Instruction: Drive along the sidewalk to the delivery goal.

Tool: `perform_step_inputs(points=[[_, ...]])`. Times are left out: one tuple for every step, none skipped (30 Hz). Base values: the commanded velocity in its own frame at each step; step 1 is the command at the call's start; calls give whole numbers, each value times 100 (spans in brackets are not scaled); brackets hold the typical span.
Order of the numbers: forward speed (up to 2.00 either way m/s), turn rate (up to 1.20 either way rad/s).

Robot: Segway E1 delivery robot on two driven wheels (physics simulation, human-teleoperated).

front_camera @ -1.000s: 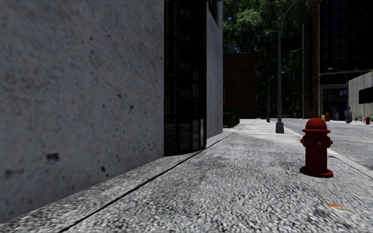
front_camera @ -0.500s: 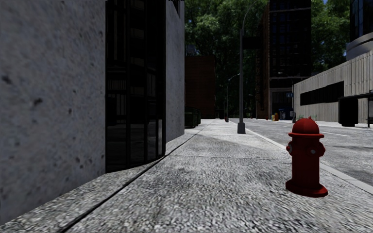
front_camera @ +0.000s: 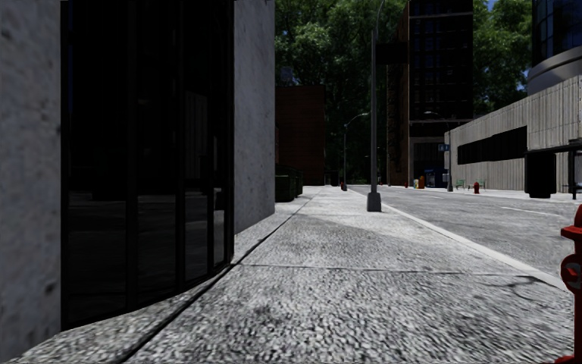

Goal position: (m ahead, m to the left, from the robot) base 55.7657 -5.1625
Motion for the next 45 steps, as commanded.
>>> perform_step_inputs(points=[[200,-30],[200,-30],[200,-30],[200,-30],[200,-30],[200,-29],[200,-26],[200,-26],[200,-22],[200,-10],[200,-1],[200,0],[200,0],[200,0],[200,0],[200,0],[200,0],[200,0],[200,0],[200,0],[200,0],[200,0],[200,0],[200,0],[200,0],[200,0],[200,0],[200,0],[200,-2],[200,-2],[200,-17],[200,-23],[200,-26],[200,-26],[200,-26],[200,-26],[200,-27],[200,-27],[200,-27],[200,-24],[200,-12],[200,-12],[200,-4],[200,0],[200,0]])
